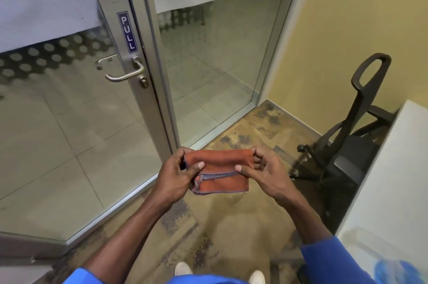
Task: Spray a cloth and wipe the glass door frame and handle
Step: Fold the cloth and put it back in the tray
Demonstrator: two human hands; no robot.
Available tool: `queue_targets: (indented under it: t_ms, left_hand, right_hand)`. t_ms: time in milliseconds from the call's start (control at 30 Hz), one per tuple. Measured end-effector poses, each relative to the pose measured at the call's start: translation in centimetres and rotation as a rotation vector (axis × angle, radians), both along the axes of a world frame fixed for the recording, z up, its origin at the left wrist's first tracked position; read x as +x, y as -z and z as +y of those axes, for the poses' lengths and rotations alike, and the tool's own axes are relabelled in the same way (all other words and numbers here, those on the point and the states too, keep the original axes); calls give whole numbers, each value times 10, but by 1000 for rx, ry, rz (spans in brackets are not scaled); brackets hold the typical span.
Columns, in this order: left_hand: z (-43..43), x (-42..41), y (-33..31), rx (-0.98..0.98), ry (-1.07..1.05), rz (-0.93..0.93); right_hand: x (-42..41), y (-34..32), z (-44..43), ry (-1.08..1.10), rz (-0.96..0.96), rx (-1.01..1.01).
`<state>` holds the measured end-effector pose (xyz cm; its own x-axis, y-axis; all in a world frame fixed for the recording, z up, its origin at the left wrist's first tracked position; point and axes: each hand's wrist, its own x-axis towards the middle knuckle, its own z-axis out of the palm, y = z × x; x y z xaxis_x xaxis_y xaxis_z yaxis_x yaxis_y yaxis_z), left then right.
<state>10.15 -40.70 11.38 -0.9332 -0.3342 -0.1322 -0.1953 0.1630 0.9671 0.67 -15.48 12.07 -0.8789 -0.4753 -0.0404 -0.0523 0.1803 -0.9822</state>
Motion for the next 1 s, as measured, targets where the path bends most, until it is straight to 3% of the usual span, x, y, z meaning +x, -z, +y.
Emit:
queue_targets:
  t_ms: [133, 267, 533, 633, 767, 867, 1000]
  left_hand:
    - [53, -20, 14, 24, -41, -14]
    - [122, -40, 24, 80, -221, -157]
    - [254, -62, 27, 797, -255, -417]
    - [286, -66, 35, 901, -157, -464]
    - [329, -64, 51, 718, 71, -472]
    - [349, -66, 70, 617, 158, -478]
    - [366, -74, 88, 614, 245, -495]
  right_hand:
    - [2, 3, 50, 9, 105, 43]
    - [9, 7, 92, 101, 542, 117]
    - [37, 33, 183, 287, 763, 295]
    - [53, 55, 219, 361, 742, 399]
    - [78, 77, 261, 397, 634, 405]
    - [101, 87, 278, 428, 455, 302]
    - [121, 97, 291, 779, 140, 237]
